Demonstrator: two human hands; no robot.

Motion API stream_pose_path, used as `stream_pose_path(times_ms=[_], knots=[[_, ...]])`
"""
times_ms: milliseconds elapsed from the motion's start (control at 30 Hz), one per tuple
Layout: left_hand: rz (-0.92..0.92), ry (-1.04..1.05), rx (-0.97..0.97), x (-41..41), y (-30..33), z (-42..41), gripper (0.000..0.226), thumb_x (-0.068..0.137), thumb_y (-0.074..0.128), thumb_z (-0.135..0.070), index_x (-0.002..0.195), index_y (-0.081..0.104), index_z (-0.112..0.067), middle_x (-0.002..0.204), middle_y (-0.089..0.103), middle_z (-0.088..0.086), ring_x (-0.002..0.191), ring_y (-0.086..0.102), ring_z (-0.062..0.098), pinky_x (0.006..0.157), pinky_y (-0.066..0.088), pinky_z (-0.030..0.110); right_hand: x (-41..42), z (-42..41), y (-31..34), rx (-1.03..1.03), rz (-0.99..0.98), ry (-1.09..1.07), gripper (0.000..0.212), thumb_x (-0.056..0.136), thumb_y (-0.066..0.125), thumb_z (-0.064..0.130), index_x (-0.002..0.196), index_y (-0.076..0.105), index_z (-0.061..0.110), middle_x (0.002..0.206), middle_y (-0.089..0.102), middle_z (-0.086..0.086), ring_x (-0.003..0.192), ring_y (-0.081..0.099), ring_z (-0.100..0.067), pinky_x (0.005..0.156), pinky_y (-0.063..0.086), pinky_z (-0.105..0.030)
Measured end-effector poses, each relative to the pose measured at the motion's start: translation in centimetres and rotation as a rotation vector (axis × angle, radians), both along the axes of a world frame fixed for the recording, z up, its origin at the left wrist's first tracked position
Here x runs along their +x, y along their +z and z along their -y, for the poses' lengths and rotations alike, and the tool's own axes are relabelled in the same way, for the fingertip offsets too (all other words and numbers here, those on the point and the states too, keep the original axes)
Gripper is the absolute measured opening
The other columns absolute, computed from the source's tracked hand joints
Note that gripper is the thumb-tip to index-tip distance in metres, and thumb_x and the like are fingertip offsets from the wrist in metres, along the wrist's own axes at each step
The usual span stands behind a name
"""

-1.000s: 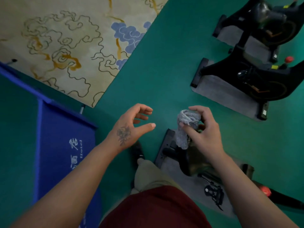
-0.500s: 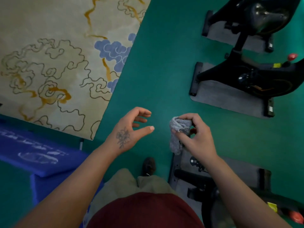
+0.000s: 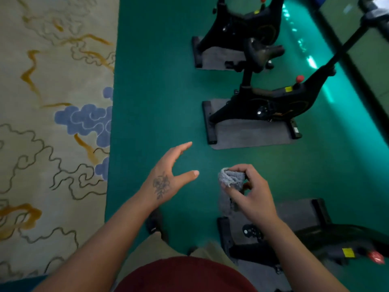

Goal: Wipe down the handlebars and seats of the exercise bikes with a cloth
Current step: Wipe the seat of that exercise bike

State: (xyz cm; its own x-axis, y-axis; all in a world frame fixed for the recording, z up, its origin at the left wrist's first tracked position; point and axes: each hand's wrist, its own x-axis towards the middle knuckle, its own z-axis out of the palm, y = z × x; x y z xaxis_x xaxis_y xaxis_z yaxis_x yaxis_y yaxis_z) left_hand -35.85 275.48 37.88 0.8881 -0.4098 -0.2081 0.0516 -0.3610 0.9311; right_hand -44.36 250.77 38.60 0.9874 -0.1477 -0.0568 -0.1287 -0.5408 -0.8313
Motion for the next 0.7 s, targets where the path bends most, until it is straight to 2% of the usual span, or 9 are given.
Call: stream_pose_path(times_ms=[100, 233, 467, 633, 700], knots=[[0.022, -0.093, 0.028, 5.7, 0.9, -0.1, 0.076, 0.088, 0.078, -0.045, 0.156, 0.043, -0.047, 0.157, 0.044, -0.025, 0.146, 0.035, -0.011, 0.121, 0.027, 0.027, 2.5, -0.6, 0.7, -0.013, 0.009, -0.092, 0.029, 0.091, 0.081, 0.018, 0.110, 0.064, 0.031, 0.108, 0.068, 0.017, 0.099, 0.065, -0.011, 0.078, 0.044, -0.018], [0.045, -0.182, 0.032, 12.2, 2.1, 1.7, 0.081, 0.081, 0.074, -0.053, 0.156, 0.042, -0.050, 0.162, 0.040, -0.021, 0.151, 0.032, -0.004, 0.121, 0.023, 0.027, 5.4, -0.3, 1.9, -0.016, -0.002, -0.204, 0.028, 0.091, 0.081, 0.020, 0.109, 0.064, 0.033, 0.107, 0.068, 0.018, 0.099, 0.065, -0.011, 0.076, 0.043, -0.013], [0.075, -0.324, 0.003, 21.2, 2.6, 8.7, 0.080, 0.083, 0.075, -0.048, 0.155, 0.042, -0.047, 0.161, 0.042, -0.021, 0.149, 0.033, -0.010, 0.121, 0.024, 0.020, 11.4, 4.7, 1.7, -0.030, 0.007, -0.349, 0.030, 0.091, 0.079, 0.019, 0.111, 0.063, 0.033, 0.108, 0.066, 0.019, 0.100, 0.064, -0.008, 0.076, 0.043, -0.015], [0.091, -0.384, 0.041, 27.9, 1.6, 15.2, 0.077, 0.081, 0.073, -0.060, 0.151, 0.040, -0.058, 0.159, 0.042, -0.025, 0.149, 0.034, -0.008, 0.124, 0.030, 0.034, 17.7, 11.1, 0.1, 0.016, 0.036, -0.414, 0.030, 0.089, 0.080, 0.020, 0.111, 0.064, 0.035, 0.107, 0.066, 0.019, 0.098, 0.065, -0.010, 0.076, 0.045, -0.017], [0.083, -0.373, 0.049, 30.6, 1.5, 18.0, 0.075, 0.081, 0.073, -0.059, 0.150, 0.043, -0.056, 0.157, 0.044, -0.025, 0.148, 0.035, -0.008, 0.125, 0.033, 0.039, 20.5, 14.0, -0.4, 0.022, 0.037, -0.421, 0.031, 0.090, 0.081, 0.022, 0.111, 0.063, 0.036, 0.107, 0.066, 0.020, 0.098, 0.065, -0.009, 0.076, 0.046, -0.019]])
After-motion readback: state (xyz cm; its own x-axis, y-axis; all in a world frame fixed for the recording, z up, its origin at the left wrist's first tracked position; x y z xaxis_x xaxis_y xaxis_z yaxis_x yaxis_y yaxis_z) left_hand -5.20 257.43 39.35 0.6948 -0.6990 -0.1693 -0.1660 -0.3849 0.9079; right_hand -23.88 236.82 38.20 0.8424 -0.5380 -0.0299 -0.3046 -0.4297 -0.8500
